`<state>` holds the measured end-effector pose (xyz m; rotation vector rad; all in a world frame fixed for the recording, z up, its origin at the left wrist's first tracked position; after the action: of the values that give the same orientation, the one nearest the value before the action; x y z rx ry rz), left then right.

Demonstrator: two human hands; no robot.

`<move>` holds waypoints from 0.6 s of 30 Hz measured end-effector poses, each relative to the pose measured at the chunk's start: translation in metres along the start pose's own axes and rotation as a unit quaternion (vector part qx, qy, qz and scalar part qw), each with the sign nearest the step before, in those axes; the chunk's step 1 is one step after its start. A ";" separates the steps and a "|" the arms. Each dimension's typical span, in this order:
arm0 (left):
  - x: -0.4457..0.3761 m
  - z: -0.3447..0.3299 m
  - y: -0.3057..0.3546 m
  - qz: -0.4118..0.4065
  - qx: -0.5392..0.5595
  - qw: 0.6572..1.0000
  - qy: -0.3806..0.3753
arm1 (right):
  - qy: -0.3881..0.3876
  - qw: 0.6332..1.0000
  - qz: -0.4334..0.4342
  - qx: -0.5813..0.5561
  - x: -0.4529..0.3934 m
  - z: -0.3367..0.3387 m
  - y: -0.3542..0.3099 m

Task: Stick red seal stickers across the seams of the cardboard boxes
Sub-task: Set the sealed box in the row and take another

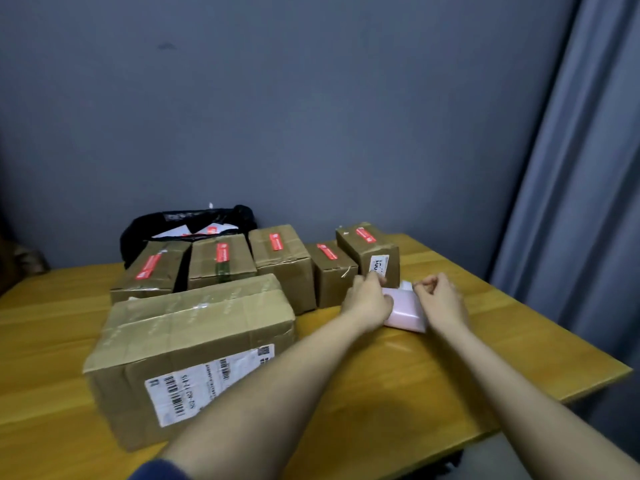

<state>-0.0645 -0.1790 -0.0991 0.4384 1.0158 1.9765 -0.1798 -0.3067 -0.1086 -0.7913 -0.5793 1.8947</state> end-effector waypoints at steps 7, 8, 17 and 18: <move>-0.001 -0.018 -0.045 0.053 -0.029 0.992 0.107 | 0.042 0.993 -0.027 -0.105 0.014 -0.025 0.029; -0.004 -0.016 -0.047 0.048 -0.023 0.991 0.119 | 0.042 0.990 -0.014 -0.132 0.014 -0.025 0.026; -0.024 -0.021 -0.048 -0.028 0.155 0.981 0.113 | -0.027 0.972 0.068 -0.224 0.017 -0.039 0.006; -0.024 -0.021 -0.048 -0.040 0.187 0.976 0.109 | -0.037 0.967 0.076 -0.239 0.018 -0.040 0.003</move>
<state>-0.0383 -0.1939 -0.1488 0.3795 1.5320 1.7898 -0.1580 -0.2893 -0.1425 -1.1012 -1.0745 1.9529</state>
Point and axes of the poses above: each hand's wrist, its own x-axis away from the middle knuckle, its own z-axis out of the back of the hand, y = z × x, the point moved 10 cm from there along -x, towards the middle knuckle, and after that the axes turned 6 degrees about x, right-handed, at the moved point
